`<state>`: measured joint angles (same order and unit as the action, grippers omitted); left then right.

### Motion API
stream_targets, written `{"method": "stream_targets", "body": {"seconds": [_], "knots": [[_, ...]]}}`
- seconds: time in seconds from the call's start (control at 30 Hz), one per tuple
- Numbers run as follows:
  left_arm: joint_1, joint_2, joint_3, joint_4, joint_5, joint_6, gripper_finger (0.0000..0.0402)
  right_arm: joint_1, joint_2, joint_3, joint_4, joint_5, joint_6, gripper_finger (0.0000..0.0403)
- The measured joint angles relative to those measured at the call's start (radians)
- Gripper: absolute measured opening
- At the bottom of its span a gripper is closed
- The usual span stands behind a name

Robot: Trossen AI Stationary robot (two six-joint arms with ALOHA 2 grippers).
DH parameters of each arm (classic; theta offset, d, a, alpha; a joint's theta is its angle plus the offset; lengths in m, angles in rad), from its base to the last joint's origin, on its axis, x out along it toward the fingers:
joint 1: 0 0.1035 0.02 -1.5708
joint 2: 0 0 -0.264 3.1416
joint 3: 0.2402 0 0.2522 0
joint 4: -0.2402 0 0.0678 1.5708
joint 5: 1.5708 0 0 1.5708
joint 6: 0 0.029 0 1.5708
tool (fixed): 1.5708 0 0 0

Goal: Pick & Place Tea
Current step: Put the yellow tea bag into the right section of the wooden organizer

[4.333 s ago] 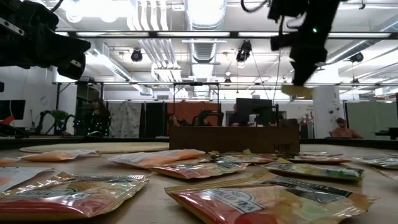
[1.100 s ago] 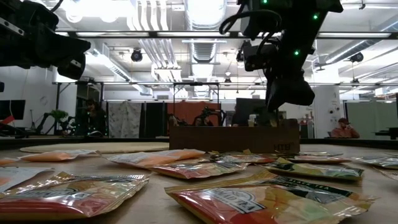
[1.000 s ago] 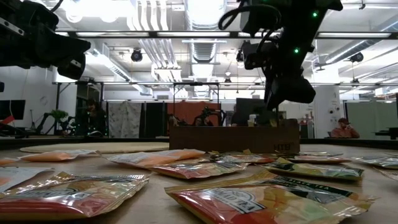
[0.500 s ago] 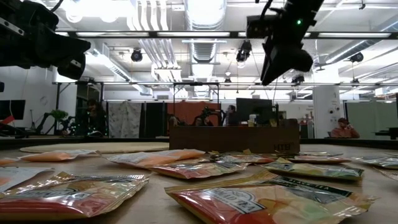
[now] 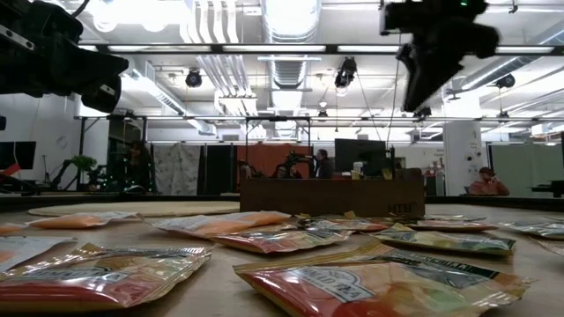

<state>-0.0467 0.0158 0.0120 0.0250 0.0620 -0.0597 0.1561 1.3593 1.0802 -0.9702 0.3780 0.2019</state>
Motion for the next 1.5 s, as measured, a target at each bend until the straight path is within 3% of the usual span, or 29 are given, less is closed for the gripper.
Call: {"method": "stream_targets", "body": {"seconds": [0.23, 0.43, 0.63, 0.93, 1.5], "knots": [[0.0, 0.0, 0.0, 0.0, 0.0, 0.0, 0.0, 0.042, -0.077, -0.144, 0.001, -0.08, 0.088, 0.008], [0.001, 0.0, 0.0, 0.0, 0.0, 0.0, 0.0, 0.113, -0.116, -0.233, 0.004, -0.285, 0.097, 0.0102], [0.001, 0.0, 0.0, 0.0, 0.0, 0.0, 0.0, 0.179, -0.13, -0.286, 0.001, -0.38, 0.102, 0.0133], [0.001, 0.0, 0.0, 0.0, 0.0, 0.0, 0.0, 0.198, -0.129, -0.328, 0.008, -0.386, 0.143, 0.0159], [0.0, 0.0, 0.0, 0.0, 0.0, 0.0, 0.0, 0.197, -0.096, -0.465, 0.128, -0.402, 0.151, 0.016]]}}
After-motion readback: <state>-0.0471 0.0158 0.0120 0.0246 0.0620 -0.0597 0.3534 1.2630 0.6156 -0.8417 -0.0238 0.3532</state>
